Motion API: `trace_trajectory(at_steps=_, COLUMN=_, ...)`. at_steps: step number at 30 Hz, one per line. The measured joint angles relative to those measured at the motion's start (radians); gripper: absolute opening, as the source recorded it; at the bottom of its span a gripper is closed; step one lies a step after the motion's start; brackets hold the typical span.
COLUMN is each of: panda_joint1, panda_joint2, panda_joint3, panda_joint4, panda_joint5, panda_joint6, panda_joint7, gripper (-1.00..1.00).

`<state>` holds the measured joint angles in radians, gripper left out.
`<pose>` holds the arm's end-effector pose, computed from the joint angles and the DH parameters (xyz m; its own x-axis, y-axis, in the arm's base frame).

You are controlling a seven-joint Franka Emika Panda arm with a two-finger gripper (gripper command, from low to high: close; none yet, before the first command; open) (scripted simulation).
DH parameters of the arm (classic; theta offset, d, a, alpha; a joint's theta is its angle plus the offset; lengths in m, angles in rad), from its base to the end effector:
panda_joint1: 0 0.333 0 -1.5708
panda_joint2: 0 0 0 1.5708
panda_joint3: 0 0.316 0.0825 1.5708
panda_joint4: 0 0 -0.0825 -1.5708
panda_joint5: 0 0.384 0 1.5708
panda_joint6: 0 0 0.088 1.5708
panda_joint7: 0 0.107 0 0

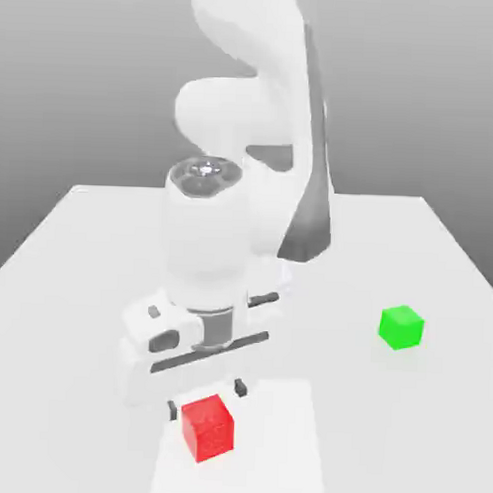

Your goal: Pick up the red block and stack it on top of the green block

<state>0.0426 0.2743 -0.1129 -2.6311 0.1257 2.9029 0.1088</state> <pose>0.4209 -0.0409 0.1545 0.9562 -0.2927 0.0011 -0.2927 -0.9562 0.0006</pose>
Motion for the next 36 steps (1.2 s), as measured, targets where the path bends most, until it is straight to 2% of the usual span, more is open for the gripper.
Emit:
trace_trajectory(at_steps=1, panda_joint1=-0.009, panda_joint2=0.023, panda_joint3=0.011, panda_joint4=0.003, panda_joint5=0.009, panda_joint6=0.019, panda_joint7=-0.007, gripper=-1.00)
trace_trajectory(at_steps=8, panda_joint1=-0.011, panda_joint2=0.022, panda_joint3=0.012, panda_joint4=0.003, panda_joint5=0.006, panda_joint6=0.017, panda_joint7=-0.004, gripper=-1.00)
trace_trajectory(at_steps=14, panda_joint1=0.015, panda_joint2=-0.169, panda_joint3=-0.021, panda_joint4=-0.030, panda_joint5=-0.082, panda_joint6=-0.139, panda_joint7=0.052, gripper=-1.00)
trace_trajectory(at_steps=18, panda_joint1=0.171, panda_joint2=-0.260, panda_joint3=0.073, panda_joint4=-0.092, panda_joint5=-0.058, panda_joint6=-0.170, panda_joint7=-0.109, gripper=-1.00)
trace_trajectory(at_steps=32, panda_joint1=0.683, panda_joint2=-0.547, panda_joint3=0.296, panda_joint4=-0.317, panda_joint5=0.019, panda_joint6=-0.229, panda_joint7=-0.702, gripper=-1.00)
trace_trajectory(at_steps=36, panda_joint1=0.754, panda_joint2=-0.488, panda_joint3=0.339, panda_joint4=-0.345, panda_joint5=0.002, panda_joint6=-0.141, panda_joint7=-0.772, gripper=-1.00)
